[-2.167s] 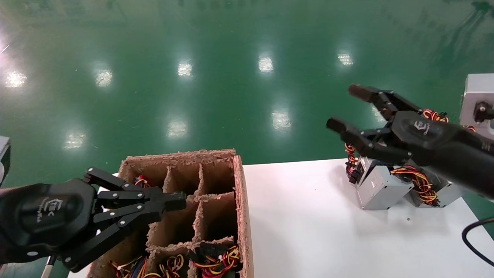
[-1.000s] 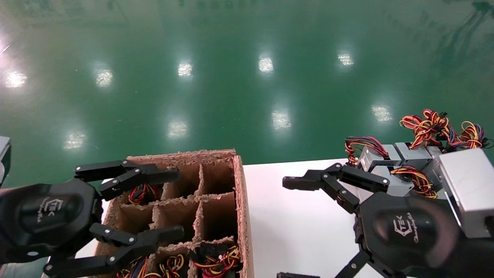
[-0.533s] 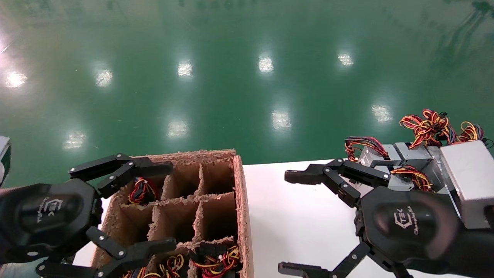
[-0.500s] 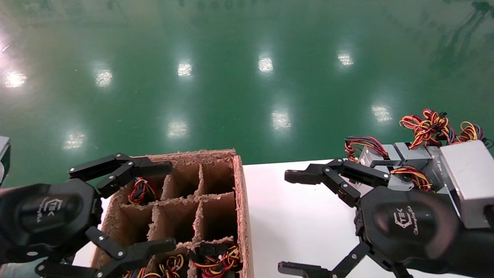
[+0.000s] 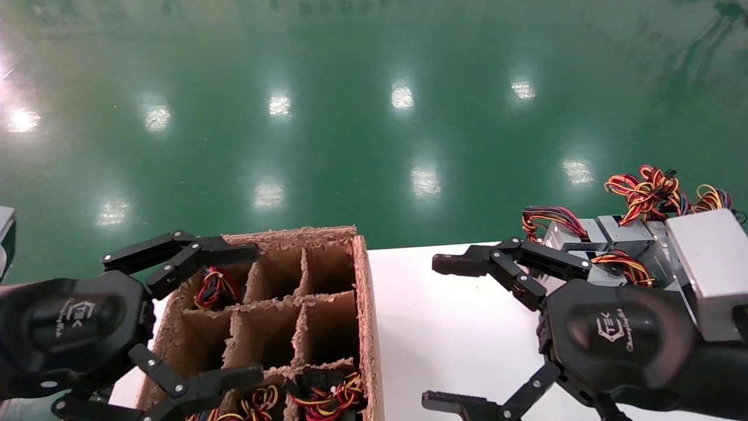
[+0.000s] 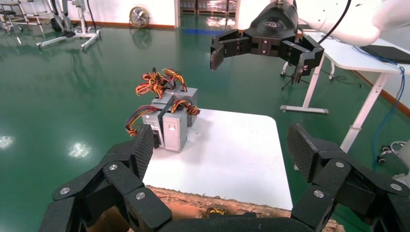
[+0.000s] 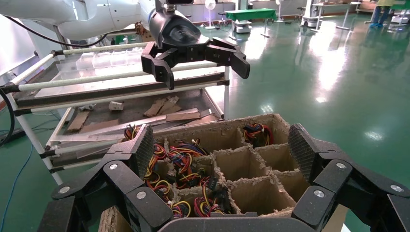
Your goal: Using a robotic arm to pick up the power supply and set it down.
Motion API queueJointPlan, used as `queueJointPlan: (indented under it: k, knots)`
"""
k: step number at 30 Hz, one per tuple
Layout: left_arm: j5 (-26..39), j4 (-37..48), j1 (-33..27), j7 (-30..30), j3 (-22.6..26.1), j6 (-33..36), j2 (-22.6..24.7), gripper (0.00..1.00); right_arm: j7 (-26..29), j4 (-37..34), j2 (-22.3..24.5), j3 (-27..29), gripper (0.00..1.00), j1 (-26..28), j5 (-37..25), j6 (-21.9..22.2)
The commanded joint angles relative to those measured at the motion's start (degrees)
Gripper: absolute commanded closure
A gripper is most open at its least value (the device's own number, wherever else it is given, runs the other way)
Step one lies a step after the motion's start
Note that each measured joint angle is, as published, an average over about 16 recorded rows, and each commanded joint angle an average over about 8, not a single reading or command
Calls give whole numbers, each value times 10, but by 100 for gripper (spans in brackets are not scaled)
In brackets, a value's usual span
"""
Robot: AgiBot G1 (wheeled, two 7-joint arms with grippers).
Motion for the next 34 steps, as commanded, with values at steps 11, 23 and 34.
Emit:
queueJointPlan:
  k: [11,23,34]
  knots:
    - [0,0,0,0,0,0,0,0,0,-1,0,-1,0,0,1,0]
    - [0,0,0,0,0,0,0,0,-1,-2,-1,-1,0,1,1,0]
    - [0,0,0,0,0,0,0,0,-1,-2,-1,-1,0,1,1,0]
